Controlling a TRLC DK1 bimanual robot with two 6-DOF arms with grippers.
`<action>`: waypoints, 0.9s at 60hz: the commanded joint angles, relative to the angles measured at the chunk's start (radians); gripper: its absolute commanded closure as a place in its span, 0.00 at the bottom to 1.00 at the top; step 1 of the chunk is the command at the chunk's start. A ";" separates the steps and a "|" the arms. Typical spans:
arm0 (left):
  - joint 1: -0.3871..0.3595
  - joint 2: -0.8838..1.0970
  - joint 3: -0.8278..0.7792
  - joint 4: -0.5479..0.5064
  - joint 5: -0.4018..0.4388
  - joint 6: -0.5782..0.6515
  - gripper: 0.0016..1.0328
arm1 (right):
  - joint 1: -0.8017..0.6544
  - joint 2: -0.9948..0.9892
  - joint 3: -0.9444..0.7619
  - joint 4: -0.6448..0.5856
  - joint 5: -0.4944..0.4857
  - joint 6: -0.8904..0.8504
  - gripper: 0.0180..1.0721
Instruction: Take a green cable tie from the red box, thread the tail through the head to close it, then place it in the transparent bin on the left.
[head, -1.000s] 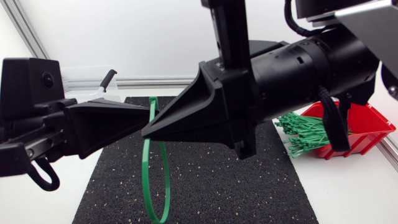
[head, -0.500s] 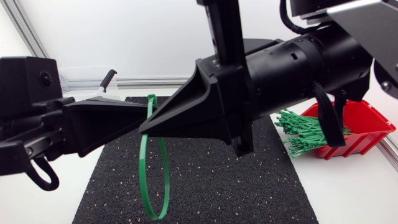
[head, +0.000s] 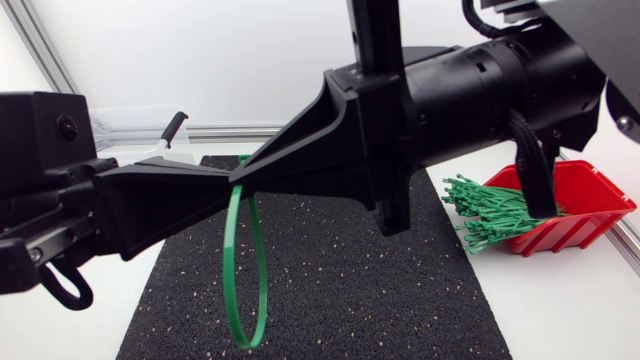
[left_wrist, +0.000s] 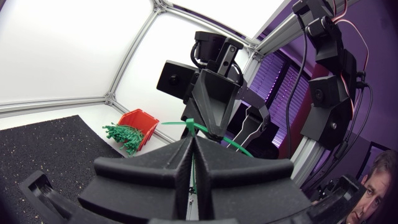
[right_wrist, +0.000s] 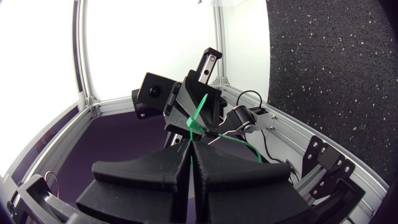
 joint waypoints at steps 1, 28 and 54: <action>-0.011 -0.026 -0.012 0.018 0.020 0.013 0.97 | -0.033 0.040 0.019 0.002 0.015 0.035 0.95; -0.011 -0.050 -0.008 0.018 0.012 0.022 0.97 | -0.078 0.060 -0.021 -0.002 0.011 0.020 0.95; -0.011 -0.052 -0.008 0.010 -0.002 0.025 0.97 | -0.015 0.017 -0.012 -0.050 0.011 -0.006 0.66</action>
